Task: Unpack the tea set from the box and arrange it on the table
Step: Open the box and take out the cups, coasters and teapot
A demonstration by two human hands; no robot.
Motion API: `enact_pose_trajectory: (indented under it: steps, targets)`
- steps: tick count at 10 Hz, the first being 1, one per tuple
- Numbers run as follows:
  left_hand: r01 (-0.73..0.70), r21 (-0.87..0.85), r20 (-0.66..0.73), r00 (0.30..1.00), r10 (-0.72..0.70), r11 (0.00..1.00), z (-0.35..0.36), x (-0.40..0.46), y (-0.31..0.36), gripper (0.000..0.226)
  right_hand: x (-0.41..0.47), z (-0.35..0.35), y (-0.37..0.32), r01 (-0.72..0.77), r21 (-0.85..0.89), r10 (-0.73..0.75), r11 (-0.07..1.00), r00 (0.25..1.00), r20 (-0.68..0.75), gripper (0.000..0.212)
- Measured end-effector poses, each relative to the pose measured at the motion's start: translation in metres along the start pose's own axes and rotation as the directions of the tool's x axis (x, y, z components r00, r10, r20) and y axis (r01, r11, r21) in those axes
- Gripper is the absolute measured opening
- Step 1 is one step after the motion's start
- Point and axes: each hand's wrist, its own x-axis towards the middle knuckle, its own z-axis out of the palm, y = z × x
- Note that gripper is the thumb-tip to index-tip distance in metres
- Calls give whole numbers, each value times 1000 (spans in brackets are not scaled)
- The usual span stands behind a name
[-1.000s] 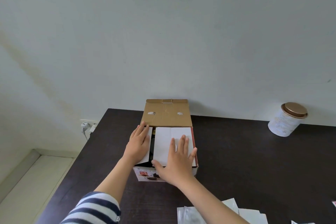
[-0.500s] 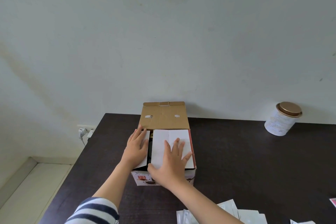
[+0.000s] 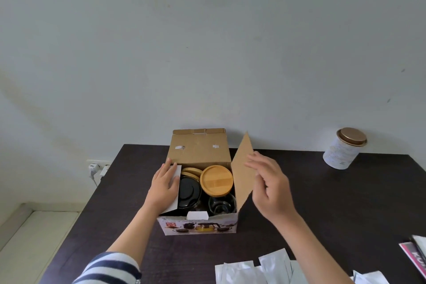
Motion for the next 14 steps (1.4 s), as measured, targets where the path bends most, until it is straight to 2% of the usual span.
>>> enact_pose_trajectory:
  steps: [1, 2, 3, 4, 5, 7, 9, 10, 11, 12, 14]
  targets:
    - [7, 1, 0, 1000, -7, 1000, -1, 0, 0, 48, -16, -18, 22, -96, -147, 94, 984, 995, -24, 40]
    - [3, 7, 0, 1000, -3, 1000, 0, 0, 0, 48, -29, -24, 35, -84, -569, 161, 818, 983, 87, 42]
    - [7, 10, 1, 1000, -7, 1000, 0, 0, 0, 48, -33, -10, 31, -131, -694, 448, 708, 843, 297, 46]
    - [8, -4, 0, 1000, -8, 1000, -1, 0, 0, 48, -38, 18, 32, -298, -583, 602, 756, 666, 441, 59]
    - [1, 7, 2, 1000, -1, 1000, -2, -1, 1, 51, -39, 51, 31, -473, -422, 633, 773, 605, 482, 68]
    - [-12, 75, 13, 1000, 11, 997, -2, -2, 1, 66, -50, 91, 30, -485, -402, 626, 776, 668, 403, 67]
    - [-6, 91, 9, 1000, 5, 996, -1, -2, 4, 66, -55, 93, 35, -430, -408, 575, 805, 735, 359, 66]
    - [6, 91, 36, 999, -9, 996, -6, -2, 7, 64, -56, 94, 35, -409, -424, 560, 808, 758, 335, 82]
    - [3, 90, 69, 998, -10, 996, -12, -3, 13, 62, -57, 94, 37, -409, -425, 557, 808, 765, 323, 97]
    - [24, 40, 60, 998, -27, 999, -20, -5, 24, 59, -57, 94, 36, -412, -414, 554, 811, 768, 320, 87]
    - [141, -54, 3, 990, -141, 989, -41, -17, 24, 62, -57, 92, 34, -420, -397, 552, 816, 770, 320, 86]
